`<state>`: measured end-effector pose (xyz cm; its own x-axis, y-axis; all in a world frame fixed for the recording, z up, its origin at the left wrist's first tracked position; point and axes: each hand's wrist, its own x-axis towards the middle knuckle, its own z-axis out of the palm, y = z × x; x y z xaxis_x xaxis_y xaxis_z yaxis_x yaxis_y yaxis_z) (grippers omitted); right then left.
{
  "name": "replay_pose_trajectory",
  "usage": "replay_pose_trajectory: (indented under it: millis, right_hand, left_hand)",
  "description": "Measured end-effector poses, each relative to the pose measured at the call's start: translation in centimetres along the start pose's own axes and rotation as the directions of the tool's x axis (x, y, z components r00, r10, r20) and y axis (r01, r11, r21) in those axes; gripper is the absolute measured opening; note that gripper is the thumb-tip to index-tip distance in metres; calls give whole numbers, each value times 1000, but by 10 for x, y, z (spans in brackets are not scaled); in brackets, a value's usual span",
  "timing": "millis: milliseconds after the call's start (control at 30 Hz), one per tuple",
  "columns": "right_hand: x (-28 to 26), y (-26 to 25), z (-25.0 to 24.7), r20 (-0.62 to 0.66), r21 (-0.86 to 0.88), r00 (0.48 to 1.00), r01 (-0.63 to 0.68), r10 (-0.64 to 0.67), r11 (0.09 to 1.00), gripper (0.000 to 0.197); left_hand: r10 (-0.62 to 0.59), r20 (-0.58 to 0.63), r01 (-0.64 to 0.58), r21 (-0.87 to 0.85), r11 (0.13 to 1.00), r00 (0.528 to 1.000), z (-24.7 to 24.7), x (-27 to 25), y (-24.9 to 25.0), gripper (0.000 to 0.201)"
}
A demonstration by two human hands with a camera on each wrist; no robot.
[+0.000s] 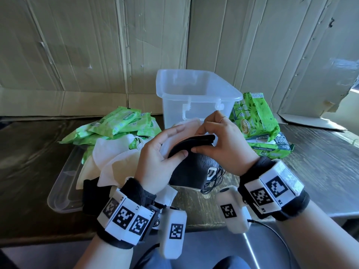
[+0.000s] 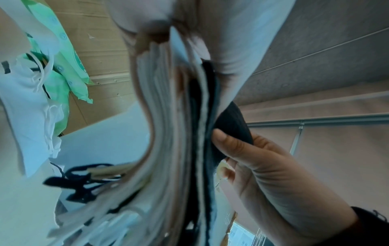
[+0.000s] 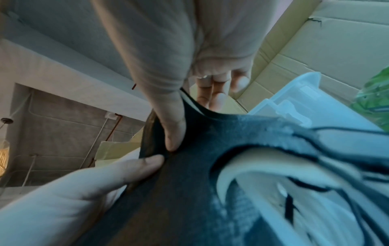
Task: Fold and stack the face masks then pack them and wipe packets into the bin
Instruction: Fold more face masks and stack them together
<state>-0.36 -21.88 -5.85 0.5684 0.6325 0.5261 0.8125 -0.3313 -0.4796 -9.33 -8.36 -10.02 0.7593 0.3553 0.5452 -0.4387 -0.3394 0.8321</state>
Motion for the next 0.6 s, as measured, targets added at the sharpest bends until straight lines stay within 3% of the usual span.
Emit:
replay_pose_trajectory:
  millis: [67, 133, 267, 367, 433, 467, 533, 600]
  right_hand:
    - [-1, 0, -3, 10, 58, 1000, -5, 5, 998, 18]
    - [0, 0, -3, 33, 170, 999, -48, 43, 984, 27]
    - [3, 2, 8, -43, 348, 992, -96, 118, 933, 29]
    - [2, 5, 12, -49, 278, 993, -90, 108, 956, 55]
    - [0, 7, 10, 69, 228, 991, -125, 112, 966, 84]
    - [0, 9, 9, 163, 291, 979, -164, 121, 943, 93]
    - [-2, 12, 10, 250, 479, 959, -240, 131, 844, 89]
    - [-3, 18, 11, 123, 561, 975, -220, 182, 798, 70]
  left_hand:
    - [-27, 5, 27, -38, 999, 1000, 0, 1, 0, 50]
    - [-75, 32, 78, -96, 992, 997, -1, 0, 0, 47]
    - [-79, 75, 85, -81, 993, 994, 1, -2, 0, 52]
    - [-107, 96, 120, -143, 982, 990, 2, 0, 3, 53]
    - [-95, 131, 116, -164, 980, 987, 2, 1, 7, 58]
    - [-90, 145, 114, -163, 980, 985, 2, 2, 8, 60]
    - [-99, 118, 117, -156, 981, 988, 3, 6, 10, 63]
    - [-128, -49, 119, -166, 979, 990, 6, 8, 9, 61]
